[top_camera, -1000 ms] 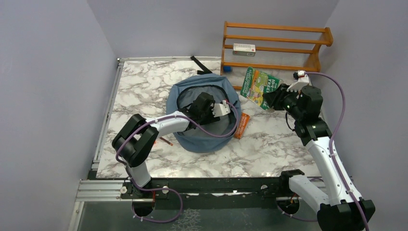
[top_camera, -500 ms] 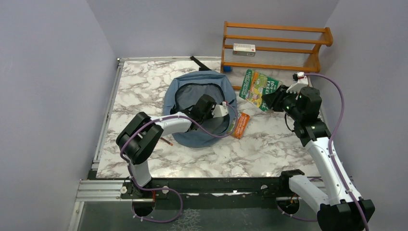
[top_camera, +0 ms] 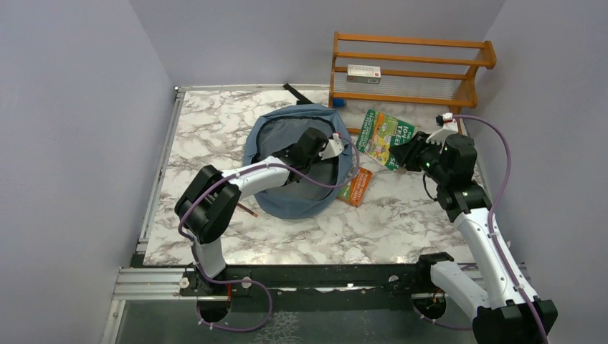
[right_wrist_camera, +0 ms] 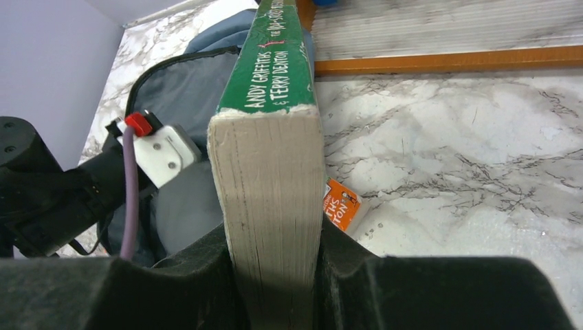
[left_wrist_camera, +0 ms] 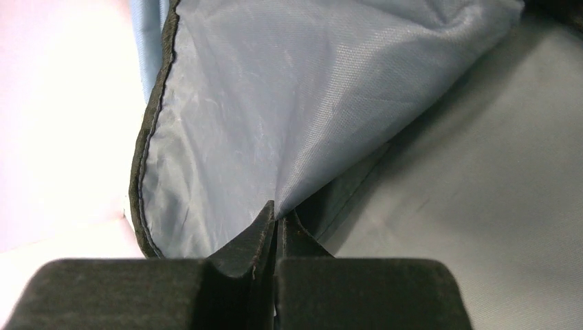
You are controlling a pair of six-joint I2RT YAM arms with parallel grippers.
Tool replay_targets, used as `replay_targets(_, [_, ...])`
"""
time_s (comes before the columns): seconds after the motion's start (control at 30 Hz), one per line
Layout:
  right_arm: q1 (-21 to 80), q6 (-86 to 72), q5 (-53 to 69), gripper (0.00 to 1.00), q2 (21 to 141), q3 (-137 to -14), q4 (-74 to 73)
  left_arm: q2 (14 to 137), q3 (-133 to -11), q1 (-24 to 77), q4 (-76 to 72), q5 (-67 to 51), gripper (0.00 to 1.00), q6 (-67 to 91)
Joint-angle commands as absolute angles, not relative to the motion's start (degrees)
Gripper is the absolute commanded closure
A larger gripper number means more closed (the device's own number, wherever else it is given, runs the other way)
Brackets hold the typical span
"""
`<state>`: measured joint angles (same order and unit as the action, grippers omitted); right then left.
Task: Pack the student bag
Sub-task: Place the book in the student bag.
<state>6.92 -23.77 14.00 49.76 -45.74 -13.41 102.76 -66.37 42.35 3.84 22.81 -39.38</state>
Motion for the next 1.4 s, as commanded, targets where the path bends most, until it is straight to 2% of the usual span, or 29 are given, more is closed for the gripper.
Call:
replay_targets(0.0, [6.99, -24.86, 13.53, 0.99, 48.5, -46.5, -8.06, 100.32, -72.49, 42.1, 8.96, 28.75, 1.0, -34.52])
replay_targets(0.43, [6.94, -26.87, 15.86, 1.0, 51.68, -46.87, -7.49, 99.58, -84.49, 41.84, 32.62, 35.16, 1.0, -21.32])
replay_targets(0.87, [6.95, -27.76, 12.64, 1.0, 51.44, -47.31, -9.46, 103.25, -100.67, 38.86, 50.5, 38.05, 1.0, -12.96])
replay_targets(1.17, [6.99, -30.32, 10.22, 1.0, 50.92, -49.39, -13.82, 113.09, -120.85, 37.93, 61.56, 37.89, 1.0, -6.71])
replay_targets(1.37, [6.94, -37.11, 13.14, 1.0, 49.41, -52.21, -17.07, 118.55, -125.51, 37.58, 62.57, 35.95, 1.0, -2.62])
